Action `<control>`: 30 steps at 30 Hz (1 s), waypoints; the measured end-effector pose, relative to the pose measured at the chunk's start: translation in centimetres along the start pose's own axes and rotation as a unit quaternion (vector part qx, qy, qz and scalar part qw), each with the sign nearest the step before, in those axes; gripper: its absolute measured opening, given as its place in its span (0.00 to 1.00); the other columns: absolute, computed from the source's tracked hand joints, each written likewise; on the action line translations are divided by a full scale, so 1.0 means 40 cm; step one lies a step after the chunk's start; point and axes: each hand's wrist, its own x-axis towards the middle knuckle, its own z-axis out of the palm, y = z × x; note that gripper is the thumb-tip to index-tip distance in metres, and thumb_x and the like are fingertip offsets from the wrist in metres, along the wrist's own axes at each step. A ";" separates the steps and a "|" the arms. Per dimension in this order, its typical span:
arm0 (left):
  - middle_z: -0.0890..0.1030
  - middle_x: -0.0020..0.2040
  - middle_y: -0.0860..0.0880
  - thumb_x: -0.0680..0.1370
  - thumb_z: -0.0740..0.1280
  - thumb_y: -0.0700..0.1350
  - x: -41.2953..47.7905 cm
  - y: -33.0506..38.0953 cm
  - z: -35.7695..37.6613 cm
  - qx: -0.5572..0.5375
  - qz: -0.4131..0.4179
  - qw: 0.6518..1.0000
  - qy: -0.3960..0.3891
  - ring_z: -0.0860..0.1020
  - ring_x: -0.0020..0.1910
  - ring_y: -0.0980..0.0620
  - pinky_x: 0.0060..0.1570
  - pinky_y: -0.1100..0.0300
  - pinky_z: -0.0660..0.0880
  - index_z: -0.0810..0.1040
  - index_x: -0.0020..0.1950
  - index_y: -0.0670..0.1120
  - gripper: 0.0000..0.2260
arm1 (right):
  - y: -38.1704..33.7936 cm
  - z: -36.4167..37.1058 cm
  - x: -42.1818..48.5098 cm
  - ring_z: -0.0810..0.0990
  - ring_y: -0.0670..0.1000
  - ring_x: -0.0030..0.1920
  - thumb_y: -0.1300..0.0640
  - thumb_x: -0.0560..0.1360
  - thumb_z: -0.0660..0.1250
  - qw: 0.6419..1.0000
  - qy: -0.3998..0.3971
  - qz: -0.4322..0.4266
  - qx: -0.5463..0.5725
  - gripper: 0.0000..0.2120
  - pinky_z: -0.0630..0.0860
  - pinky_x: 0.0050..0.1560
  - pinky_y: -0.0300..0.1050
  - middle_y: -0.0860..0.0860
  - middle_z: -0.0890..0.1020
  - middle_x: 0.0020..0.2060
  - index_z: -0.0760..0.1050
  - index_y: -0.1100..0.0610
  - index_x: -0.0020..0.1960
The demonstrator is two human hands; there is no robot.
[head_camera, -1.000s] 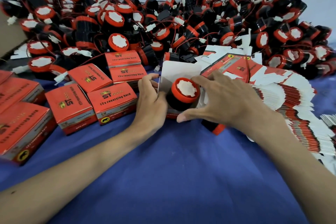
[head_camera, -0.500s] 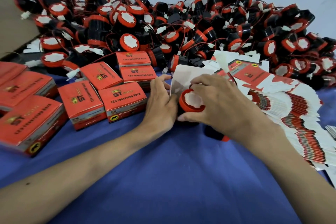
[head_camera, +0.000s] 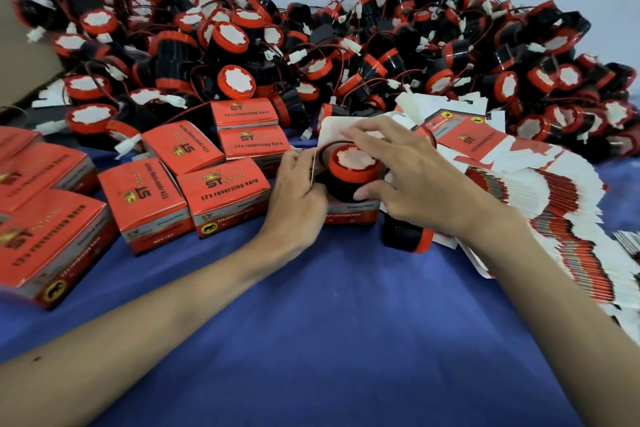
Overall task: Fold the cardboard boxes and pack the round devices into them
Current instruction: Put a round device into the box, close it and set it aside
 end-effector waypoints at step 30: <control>0.74 0.57 0.48 0.75 0.72 0.45 -0.007 0.004 0.001 -0.005 -0.038 0.999 -0.012 0.76 0.54 0.53 0.56 0.51 0.75 0.68 0.57 0.48 0.16 | 0.017 -0.017 -0.005 0.80 0.59 0.40 0.65 0.74 0.71 0.988 0.135 -0.002 -0.069 0.04 0.77 0.42 0.55 0.59 0.79 0.45 0.82 0.64 0.47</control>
